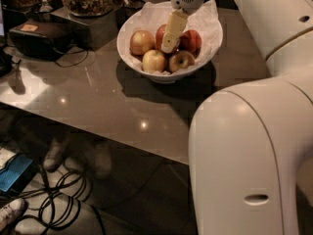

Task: Pick apple from white bowl

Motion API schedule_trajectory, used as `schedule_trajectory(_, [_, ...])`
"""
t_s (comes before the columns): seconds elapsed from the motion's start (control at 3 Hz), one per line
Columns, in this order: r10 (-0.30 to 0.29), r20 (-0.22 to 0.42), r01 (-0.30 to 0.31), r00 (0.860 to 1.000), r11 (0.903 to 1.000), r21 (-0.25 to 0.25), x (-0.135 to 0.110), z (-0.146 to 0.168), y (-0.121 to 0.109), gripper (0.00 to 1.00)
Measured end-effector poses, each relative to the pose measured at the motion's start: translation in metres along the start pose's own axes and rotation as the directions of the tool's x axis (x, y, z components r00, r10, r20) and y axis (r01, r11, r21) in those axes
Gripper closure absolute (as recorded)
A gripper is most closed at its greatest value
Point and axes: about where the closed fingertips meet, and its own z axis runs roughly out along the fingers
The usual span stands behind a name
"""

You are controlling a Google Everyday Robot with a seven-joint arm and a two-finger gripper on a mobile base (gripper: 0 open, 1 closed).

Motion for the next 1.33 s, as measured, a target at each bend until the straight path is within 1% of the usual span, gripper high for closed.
schedule_trajectory(0.67, [0.001,-0.020,-0.002,1.000,0.9992,-0.040,0.000,0.022,0.003,0.23])
schedule_trajectory(1.0, [0.004,-0.026,-0.005,1.000,0.9987,-0.050,0.002,0.030,0.003,0.24])
schedule_trajectory(1.33, [0.004,-0.007,-0.004,1.000,0.9995,-0.031,-0.004,0.035,-0.003,0.43])
